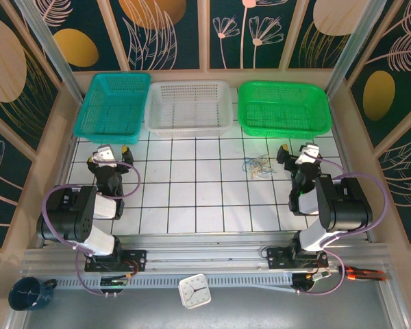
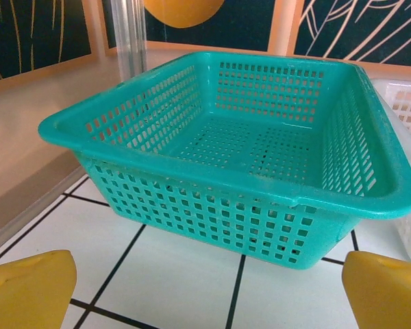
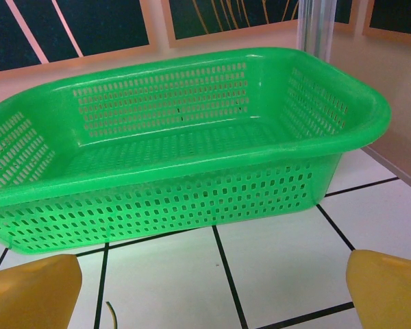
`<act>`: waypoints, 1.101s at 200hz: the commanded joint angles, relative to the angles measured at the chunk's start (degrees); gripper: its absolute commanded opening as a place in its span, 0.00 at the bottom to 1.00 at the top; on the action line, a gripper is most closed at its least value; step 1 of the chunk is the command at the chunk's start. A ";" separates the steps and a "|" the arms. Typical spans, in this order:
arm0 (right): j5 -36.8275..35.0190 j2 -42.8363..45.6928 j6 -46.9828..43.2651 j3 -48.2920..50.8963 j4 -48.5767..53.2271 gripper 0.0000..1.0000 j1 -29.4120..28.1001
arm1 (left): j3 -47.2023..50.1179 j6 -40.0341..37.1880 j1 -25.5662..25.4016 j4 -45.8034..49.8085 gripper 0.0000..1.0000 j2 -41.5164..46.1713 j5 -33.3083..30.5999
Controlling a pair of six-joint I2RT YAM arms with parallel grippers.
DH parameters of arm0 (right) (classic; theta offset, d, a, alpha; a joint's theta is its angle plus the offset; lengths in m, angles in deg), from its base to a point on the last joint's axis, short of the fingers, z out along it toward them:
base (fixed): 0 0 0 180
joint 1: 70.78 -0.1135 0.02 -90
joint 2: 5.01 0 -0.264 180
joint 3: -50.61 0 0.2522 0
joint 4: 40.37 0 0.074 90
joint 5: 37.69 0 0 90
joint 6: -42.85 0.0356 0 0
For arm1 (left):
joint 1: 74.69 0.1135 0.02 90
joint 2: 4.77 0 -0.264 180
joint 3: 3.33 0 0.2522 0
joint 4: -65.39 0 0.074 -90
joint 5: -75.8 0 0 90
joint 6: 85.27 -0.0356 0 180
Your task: Untangle the cables
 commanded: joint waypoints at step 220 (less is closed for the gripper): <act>18.31 24.76 31.22 -32.28 86.32 0.76 -2.48 | -19.64 26.10 -8.22 52.92 0.99 27.88 16.62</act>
